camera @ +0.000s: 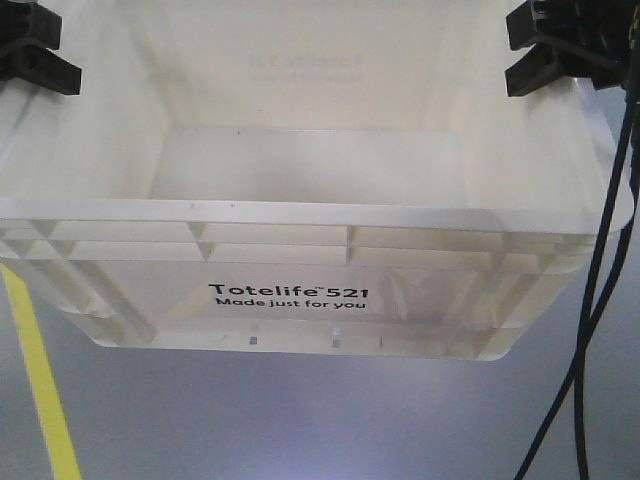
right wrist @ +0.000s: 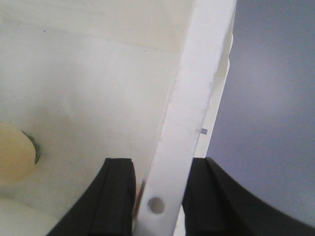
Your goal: Place moving items into box and shelve
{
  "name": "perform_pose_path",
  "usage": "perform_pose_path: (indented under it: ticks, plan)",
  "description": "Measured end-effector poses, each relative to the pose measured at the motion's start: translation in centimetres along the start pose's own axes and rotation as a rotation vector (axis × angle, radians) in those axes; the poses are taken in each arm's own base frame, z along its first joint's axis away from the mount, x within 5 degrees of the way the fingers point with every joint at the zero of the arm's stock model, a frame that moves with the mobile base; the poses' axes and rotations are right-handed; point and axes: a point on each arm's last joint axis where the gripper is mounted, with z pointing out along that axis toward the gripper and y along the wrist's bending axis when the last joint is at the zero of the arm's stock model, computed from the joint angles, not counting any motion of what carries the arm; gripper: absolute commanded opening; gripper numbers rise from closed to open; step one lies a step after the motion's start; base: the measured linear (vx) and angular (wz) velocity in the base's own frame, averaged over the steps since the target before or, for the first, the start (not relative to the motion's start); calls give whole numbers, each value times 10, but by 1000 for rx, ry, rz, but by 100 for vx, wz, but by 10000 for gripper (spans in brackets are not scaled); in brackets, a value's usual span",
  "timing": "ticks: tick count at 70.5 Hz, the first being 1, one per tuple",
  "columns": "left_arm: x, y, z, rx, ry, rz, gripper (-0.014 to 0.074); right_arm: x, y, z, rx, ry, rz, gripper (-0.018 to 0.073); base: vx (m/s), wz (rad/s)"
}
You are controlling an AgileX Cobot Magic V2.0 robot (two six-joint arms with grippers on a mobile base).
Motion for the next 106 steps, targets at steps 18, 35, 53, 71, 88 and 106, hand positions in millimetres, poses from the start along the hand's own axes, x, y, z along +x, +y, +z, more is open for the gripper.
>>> perform_pose_path:
  ticks: [18, 35, 53, 71, 88, 106]
  plan:
    - [0, 0, 0, 0, 0, 0, -17, 0, 0, 0, 0, 0, 0, -12, 22, 75]
    - [0, 0, 0, 0, 1, -1, -17, 0, 0, 0, -2, 0, 1, -12, 24, 74]
    - [0, 0, 0, -1, 3, -1, -17, 0, 0, 0, -2, 0, 0, -12, 29, 61]
    - [0, 0, 0, -1, 4, -1, -17, 0, 0, 0, -2, 1, 0, -12, 35, 39]
    - [1, 0, 0, -1, 6, -1, -17, 0, 0, 0, -2, 1, 0, -12, 41, 24]
    - [1, 0, 0, -1, 7, -2, -17, 0, 0, 0, -2, 1, 0, -12, 45, 15]
